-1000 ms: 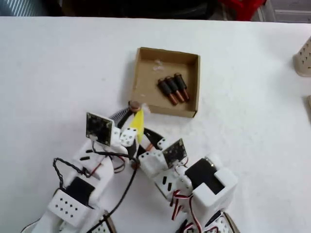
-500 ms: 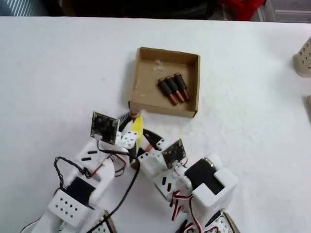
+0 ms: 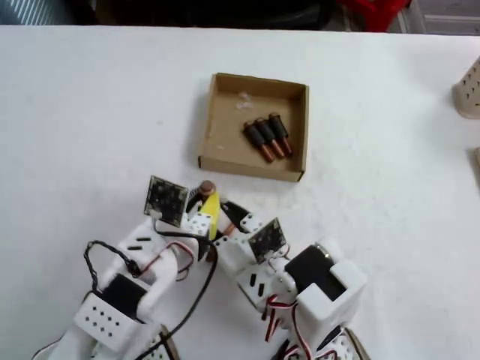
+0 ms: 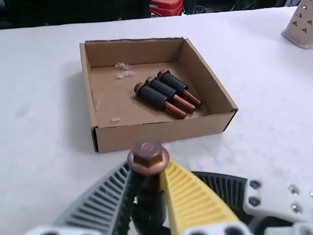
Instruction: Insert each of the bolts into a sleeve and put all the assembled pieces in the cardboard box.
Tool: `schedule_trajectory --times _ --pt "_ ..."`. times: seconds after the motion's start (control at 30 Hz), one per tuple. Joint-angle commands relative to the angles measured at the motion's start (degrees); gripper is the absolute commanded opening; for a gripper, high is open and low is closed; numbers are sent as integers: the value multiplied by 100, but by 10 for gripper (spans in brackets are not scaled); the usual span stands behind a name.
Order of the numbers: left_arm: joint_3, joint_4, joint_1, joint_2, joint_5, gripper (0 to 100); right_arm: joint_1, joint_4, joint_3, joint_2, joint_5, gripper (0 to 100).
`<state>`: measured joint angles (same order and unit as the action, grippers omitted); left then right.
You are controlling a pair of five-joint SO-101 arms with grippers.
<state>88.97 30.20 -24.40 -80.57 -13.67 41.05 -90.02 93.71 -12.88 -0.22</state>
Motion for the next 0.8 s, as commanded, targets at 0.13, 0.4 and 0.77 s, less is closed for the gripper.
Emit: schedule_trajectory --times 0.13,0.4,0.77 --pt "18 18 -127 -136 -44 74 -110 -154 -18 22 97 16" --pt "9 325 -101 -136 -88 372 -119 -154 -18 22 97 16" --pt "-167 1257 365 -136 193 377 -259 -180 -9 31 97 16"
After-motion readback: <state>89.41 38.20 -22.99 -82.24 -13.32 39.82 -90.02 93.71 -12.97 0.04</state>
